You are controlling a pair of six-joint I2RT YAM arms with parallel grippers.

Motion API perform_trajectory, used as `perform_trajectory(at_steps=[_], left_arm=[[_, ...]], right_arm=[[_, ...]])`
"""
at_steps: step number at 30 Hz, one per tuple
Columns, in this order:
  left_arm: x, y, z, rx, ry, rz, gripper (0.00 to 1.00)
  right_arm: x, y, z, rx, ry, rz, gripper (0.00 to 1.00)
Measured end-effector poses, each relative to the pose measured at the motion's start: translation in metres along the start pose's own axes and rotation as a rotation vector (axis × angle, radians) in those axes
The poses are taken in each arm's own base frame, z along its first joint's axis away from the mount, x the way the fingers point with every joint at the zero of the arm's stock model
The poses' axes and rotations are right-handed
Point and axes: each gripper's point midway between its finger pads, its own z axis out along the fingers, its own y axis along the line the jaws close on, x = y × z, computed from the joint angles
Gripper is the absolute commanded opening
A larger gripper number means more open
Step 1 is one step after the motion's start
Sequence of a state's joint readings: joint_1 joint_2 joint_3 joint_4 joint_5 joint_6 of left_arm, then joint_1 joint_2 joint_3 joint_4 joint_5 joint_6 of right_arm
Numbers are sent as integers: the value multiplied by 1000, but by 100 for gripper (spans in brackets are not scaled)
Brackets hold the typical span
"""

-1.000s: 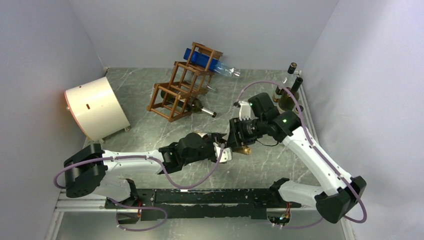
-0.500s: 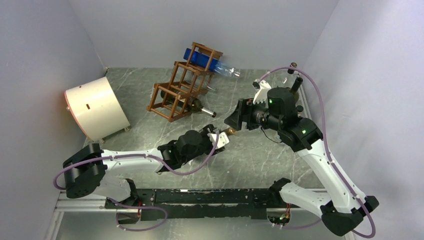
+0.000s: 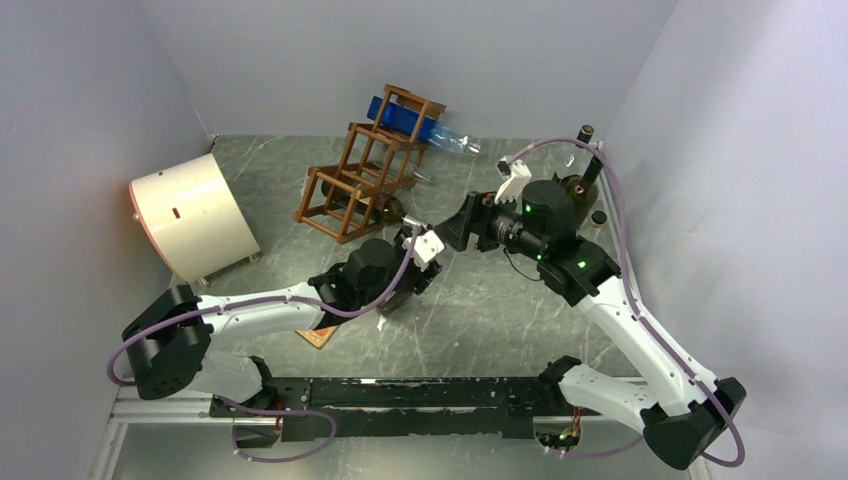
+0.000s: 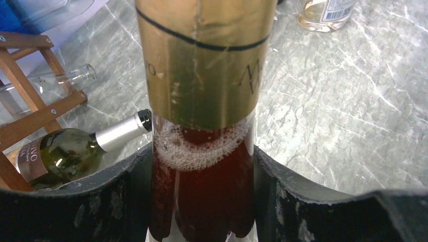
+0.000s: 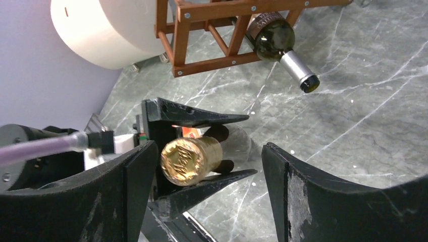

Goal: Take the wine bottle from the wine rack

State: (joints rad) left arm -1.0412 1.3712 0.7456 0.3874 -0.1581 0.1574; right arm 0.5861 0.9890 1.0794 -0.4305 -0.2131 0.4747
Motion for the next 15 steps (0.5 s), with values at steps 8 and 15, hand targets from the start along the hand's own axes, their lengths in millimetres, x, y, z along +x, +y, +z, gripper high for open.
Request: perform_trajectory(at_steps=[8, 15], left_arm=[[0, 10, 3, 18, 7, -68, 7], [0, 2, 6, 75, 15, -88, 8]], right_arm=[[15, -8, 25, -6, -36, 4, 70], [37, -18, 54, -11, -14, 33, 62]])
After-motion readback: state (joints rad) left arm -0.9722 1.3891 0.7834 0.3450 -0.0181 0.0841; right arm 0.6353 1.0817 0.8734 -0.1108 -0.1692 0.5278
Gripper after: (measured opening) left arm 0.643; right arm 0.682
